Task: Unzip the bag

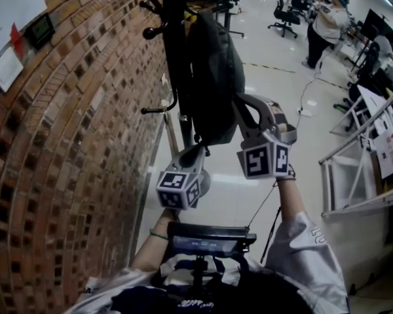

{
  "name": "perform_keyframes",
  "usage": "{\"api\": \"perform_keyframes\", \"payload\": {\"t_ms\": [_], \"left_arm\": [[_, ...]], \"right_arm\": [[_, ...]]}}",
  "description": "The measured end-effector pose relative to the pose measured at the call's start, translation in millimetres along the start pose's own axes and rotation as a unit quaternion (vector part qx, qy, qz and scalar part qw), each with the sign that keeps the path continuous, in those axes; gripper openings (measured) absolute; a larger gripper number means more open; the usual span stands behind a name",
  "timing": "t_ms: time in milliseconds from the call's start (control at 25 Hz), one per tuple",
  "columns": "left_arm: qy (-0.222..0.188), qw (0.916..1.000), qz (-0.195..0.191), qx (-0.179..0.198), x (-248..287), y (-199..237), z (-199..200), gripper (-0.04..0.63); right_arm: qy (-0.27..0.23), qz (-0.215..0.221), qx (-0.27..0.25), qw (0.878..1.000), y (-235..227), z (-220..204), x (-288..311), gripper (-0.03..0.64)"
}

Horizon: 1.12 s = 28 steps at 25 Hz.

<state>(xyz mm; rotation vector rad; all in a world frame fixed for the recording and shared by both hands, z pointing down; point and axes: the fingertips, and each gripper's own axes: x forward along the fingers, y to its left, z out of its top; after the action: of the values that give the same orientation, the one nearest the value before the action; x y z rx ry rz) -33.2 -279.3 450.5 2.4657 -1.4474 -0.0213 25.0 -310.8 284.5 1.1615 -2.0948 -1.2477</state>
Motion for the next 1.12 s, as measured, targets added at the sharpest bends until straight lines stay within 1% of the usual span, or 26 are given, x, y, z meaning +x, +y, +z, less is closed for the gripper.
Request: {"api": "perform_keyframes", "payload": {"t_ms": [240, 440, 720, 840, 1120], "left_arm": [[0.003, 1.0000, 0.001, -0.004, 2, 2, -1, 0.008], [0.002, 1.0000, -0.001, -0.005, 2, 1, -2, 0.008], [0.004, 1.0000, -0.003, -0.005, 2, 2, -3, 0.008], [-0.003, 1.0000, -0.004, -0.004, 3, 3, -5, 0.008], [0.003, 1.0000, 0.001, -0.005, 1, 4, -3, 0.008]], "right_arm": [[0.008, 0.015, -0.014, 1.000, 12, -8, -3, 0.009], [0.016, 0.026, -0.016, 0.999, 25, -16, -8, 0.009], [0.021, 0.027, -0.006, 0.999, 35, -20, -10, 0.010], [0.023, 0.030, -0.012, 0.999, 38, -22, -12, 0.011], [0.034, 0.045, -0.022, 0.998, 52, -32, -14, 0.011]]}}
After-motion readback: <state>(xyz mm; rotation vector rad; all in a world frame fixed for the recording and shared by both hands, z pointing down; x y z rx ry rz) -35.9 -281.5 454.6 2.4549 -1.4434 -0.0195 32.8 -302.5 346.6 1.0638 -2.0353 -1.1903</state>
